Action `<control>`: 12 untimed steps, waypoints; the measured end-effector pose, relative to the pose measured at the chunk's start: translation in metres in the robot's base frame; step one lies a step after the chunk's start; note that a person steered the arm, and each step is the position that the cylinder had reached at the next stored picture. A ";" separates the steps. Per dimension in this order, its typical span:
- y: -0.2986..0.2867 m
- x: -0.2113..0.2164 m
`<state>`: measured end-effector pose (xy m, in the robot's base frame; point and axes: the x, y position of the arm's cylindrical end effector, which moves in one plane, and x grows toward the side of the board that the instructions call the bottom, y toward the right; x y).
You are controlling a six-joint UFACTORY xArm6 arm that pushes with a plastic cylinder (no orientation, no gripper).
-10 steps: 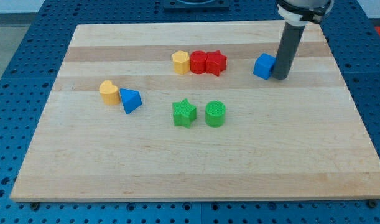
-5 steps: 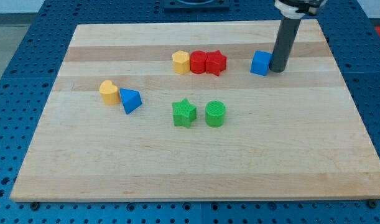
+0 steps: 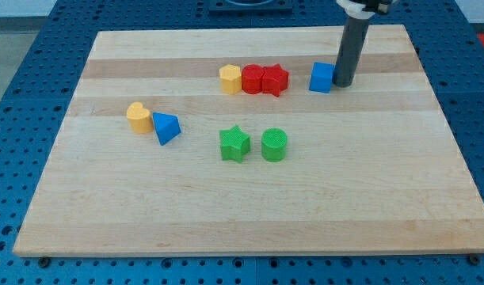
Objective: Place the blue cube to the right of red star
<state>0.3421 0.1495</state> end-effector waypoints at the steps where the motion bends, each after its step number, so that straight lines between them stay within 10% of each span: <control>1: -0.001 0.000; 12: -0.019 -0.029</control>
<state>0.3135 0.1303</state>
